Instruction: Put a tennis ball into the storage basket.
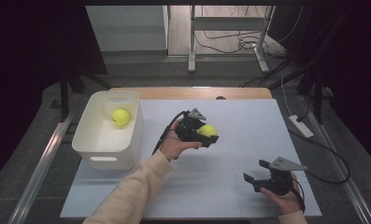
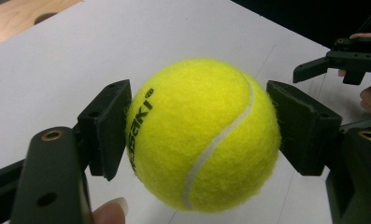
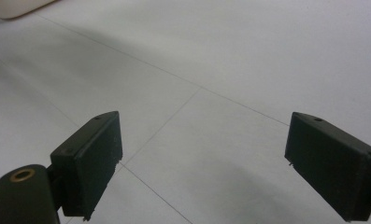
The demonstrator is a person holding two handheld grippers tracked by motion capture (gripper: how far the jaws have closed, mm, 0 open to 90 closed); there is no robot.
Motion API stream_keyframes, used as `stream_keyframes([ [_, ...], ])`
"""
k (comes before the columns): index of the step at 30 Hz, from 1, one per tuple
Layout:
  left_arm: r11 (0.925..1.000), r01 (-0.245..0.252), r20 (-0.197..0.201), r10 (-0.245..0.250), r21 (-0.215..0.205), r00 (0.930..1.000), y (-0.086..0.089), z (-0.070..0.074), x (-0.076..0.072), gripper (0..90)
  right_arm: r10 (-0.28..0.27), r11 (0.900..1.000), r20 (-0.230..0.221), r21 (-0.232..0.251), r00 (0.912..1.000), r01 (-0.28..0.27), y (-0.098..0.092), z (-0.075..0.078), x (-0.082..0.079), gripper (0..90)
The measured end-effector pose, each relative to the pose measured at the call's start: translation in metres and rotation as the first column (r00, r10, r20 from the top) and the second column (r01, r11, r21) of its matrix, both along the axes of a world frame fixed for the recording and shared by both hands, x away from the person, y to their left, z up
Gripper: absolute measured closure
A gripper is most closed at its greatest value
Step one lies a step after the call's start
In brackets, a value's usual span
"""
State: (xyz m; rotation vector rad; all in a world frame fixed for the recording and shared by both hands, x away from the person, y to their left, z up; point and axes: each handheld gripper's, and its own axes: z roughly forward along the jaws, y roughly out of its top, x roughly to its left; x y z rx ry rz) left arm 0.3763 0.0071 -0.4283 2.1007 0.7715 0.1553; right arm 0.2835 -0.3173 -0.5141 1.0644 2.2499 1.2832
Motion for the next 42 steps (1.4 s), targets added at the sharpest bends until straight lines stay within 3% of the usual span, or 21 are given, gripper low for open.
stream_keyframes([
  [42,0.9963,-0.064,0.056,0.068,-0.057,0.9961,0.042,0.026,-0.007,27.0,-0.004,1.0,0.004,0.001,1.0,0.004,0.0,0.001,0.0,11.3],
])
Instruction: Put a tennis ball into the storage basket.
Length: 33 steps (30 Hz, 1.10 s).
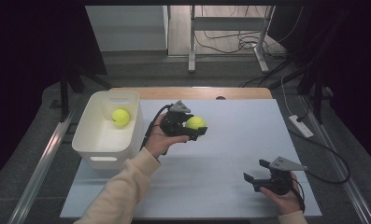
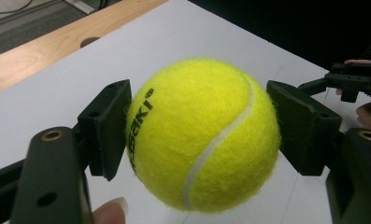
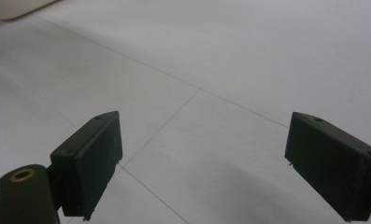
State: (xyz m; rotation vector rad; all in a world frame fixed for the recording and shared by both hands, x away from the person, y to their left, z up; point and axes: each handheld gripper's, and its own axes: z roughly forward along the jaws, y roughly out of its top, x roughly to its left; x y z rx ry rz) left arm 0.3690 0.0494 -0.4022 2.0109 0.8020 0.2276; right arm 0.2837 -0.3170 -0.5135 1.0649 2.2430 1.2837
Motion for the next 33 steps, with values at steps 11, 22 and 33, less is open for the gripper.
stream_keyframes([
  [11,0.9995,-0.027,0.013,0.027,-0.017,0.9995,0.014,0.005,-0.002,27.0,0.0,1.0,0.002,-0.003,1.0,0.0,0.0,0.0,0.0,11.3],
  [22,0.9987,-0.044,0.02,0.045,-0.026,0.9988,0.023,0.009,-0.004,27.0,-0.001,1.0,0.003,-0.002,1.0,0.001,0.0,0.001,0.0,11.3],
  [33,0.9977,-0.062,0.034,0.063,-0.027,0.9975,0.035,0.017,-0.006,27.0,-0.003,1.0,0.005,-0.001,1.0,0.003,0.001,0.001,0.0,11.3],
])
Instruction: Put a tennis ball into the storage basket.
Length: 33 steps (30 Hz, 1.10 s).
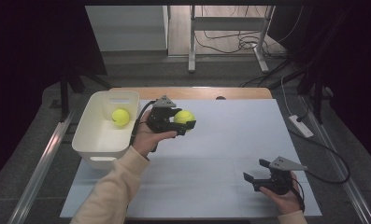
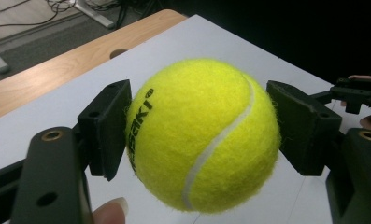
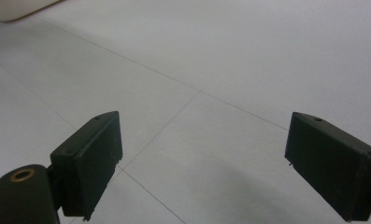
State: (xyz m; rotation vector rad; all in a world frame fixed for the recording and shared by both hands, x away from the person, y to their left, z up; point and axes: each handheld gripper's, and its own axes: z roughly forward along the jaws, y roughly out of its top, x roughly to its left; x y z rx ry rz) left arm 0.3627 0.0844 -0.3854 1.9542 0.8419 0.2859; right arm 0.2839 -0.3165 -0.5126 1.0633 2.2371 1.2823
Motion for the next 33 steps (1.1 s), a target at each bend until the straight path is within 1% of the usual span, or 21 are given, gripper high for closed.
stream_keyframes([
  [2,1.0,-0.004,0.001,0.004,0.0,1.0,0.003,0.001,0.0,27.0,0.0,1.0,-0.001,0.0,1.0,0.0,0.0,0.0,0.0,11.3],
  [6,0.9998,-0.016,0.004,0.016,-0.013,0.9999,0.009,0.004,-0.001,27.0,-0.001,1.0,-0.001,0.004,1.0,0.001,0.0,0.0,0.0,11.3],
  [14,0.9988,-0.046,0.013,0.047,-0.015,0.9988,0.021,0.007,-0.001,27.0,0.001,1.0,0.001,0.004,1.0,-0.001,0.0,0.0,0.0,11.3],
  [17,0.9978,-0.064,0.016,0.064,-0.02,0.9978,0.027,0.008,-0.001,27.0,0.001,1.0,0.002,0.003,1.0,-0.001,0.0,0.0,0.001,11.3],
  [20,0.9972,-0.073,0.023,0.073,-0.014,0.997,0.03,0.009,-0.002,27.0,-0.002,1.0,0.0,0.004,1.0,0.002,0.0,0.0,0.0,11.4],
  [28,0.9951,-0.096,0.028,0.097,-0.024,0.9949,0.041,0.012,-0.004,27.0,-0.002,1.0,0.001,0.002,1.0,0.002,0.001,0.0,0.001,11.4],
  [33,0.9937,-0.11,0.034,0.111,-0.019,0.9933,0.047,0.015,-0.004,27.0,-0.003,1.0,0.002,0.004,1.0,0.003,0.0,0.0,0.001,11.4],
])
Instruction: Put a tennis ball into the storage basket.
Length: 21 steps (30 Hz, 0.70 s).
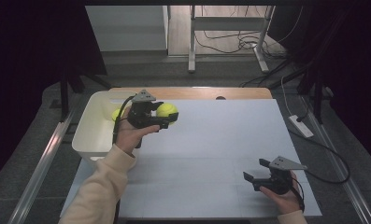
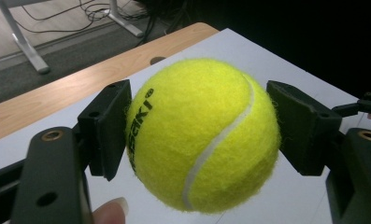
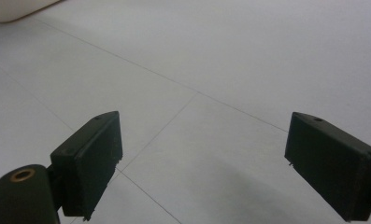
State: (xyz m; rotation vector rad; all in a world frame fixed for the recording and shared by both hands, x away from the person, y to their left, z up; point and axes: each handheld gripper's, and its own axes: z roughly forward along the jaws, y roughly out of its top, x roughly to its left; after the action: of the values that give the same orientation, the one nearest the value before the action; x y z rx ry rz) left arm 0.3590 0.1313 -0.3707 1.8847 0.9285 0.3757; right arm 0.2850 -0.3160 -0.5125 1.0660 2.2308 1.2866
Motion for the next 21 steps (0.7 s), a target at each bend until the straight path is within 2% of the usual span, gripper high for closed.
stream_keyframes([
  [21,0.9974,-0.072,0.007,0.072,-0.007,0.9974,0.027,0.005,-0.002,27.0,0.001,1.0,0.004,-0.001,1.0,-0.001,0.0,0.0,0.0,11.4],
])
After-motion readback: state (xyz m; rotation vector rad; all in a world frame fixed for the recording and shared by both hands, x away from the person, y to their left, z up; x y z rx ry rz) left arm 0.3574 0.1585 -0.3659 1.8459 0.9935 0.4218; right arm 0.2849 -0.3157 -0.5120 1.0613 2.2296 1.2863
